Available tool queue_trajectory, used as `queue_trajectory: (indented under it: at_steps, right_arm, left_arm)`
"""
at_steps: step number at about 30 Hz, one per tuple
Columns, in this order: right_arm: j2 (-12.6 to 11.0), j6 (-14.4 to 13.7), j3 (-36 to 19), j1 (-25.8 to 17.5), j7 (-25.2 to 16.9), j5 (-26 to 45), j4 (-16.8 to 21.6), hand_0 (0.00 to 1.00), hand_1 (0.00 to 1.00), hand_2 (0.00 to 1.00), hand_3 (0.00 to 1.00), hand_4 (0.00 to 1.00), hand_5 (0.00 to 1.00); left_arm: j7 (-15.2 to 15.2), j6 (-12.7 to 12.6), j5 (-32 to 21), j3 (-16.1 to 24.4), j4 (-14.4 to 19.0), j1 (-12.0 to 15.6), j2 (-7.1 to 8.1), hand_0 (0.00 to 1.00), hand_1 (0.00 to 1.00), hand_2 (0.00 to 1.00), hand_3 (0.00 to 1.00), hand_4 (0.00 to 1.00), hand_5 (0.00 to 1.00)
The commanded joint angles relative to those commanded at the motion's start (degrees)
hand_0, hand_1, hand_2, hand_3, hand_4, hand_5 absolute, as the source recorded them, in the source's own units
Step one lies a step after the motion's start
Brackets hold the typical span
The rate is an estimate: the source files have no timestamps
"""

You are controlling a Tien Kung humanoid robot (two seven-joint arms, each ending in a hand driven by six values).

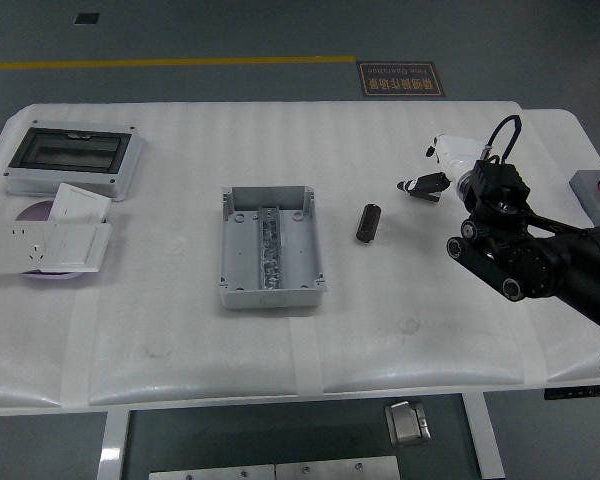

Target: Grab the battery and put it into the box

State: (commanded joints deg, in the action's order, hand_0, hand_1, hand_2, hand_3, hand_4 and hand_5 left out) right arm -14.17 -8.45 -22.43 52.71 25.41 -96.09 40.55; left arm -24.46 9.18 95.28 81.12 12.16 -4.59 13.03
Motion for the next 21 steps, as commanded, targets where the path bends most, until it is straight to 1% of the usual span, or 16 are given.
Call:
queue_trajectory:
  at_steps: [4, 5, 9, 11, 16, 17, 19, 21]
  right_arm:
    - [1.34, -0.13, 5.13, 1.56, -3.13, 4.97, -4.73, 0.384, 0.635, 0.632, 0.725, 0.902, 0.511]
    - [1.64, -0.28, 6.25, 1.83, -3.72, 6.00, -5.72, 0.386, 0.626, 0.620, 0.704, 0.867, 0.447]
    - [2.59, -1.51, 11.09, 2.66, -6.07, 10.23, -9.46, 0.386, 0.626, 0.620, 0.704, 0.867, 0.447]
    - [2.90, -2.36, 13.25, 2.93, -7.01, 11.76, -10.62, 0.381, 0.619, 0.606, 0.702, 0.859, 0.441]
    - [4.14, -4.37, 18.03, 3.49, -8.40, 14.47, -12.60, 0.381, 0.619, 0.606, 0.702, 0.859, 0.441]
    - [4.38, -4.68, 18.71, 3.56, -8.61, 14.83, -12.87, 0.360, 0.584, 0.562, 0.647, 0.802, 0.394]
    - [4.98, -5.48, 20.21, 3.75, -9.14, 15.50, -13.56, 0.360, 0.584, 0.562, 0.647, 0.802, 0.394]
    - [5.52, -5.76, 20.53, 3.90, -9.54, 15.12, -14.30, 0.360, 0.584, 0.562, 0.647, 0.802, 0.394]
  left_arm:
    - [0.17, 0.04, -0.10, -0.27, -0.06, -0.21, 0.03, 0.590, 0.655, 0.530, 0.568, 0.586, 0.062]
    - [0.22, 0.06, -0.13, -0.37, -0.08, -0.25, 0.04, 0.590, 0.654, 0.529, 0.567, 0.586, 0.062]
    - [0.40, 0.14, -0.03, -0.49, -0.14, -0.42, 0.06, 0.590, 0.654, 0.529, 0.567, 0.586, 0.062]
    - [0.45, 0.17, 0.19, -0.37, -0.14, -0.47, 0.06, 0.590, 0.655, 0.530, 0.568, 0.586, 0.062]
    - [0.52, 0.26, 0.44, -0.29, -0.15, -0.42, -0.10, 0.590, 0.655, 0.530, 0.568, 0.586, 0.062]
    - [0.55, 0.27, 0.42, -0.33, -0.16, -0.43, -0.12, 0.590, 0.655, 0.529, 0.567, 0.587, 0.061]
    - [0.68, 0.27, 0.29, -0.49, -0.21, -0.52, -0.15, 0.590, 0.655, 0.529, 0.567, 0.587, 0.061]
    - [0.81, 0.26, 0.10, -0.70, -0.25, -0.61, -0.15, 0.590, 0.655, 0.529, 0.567, 0.587, 0.061]
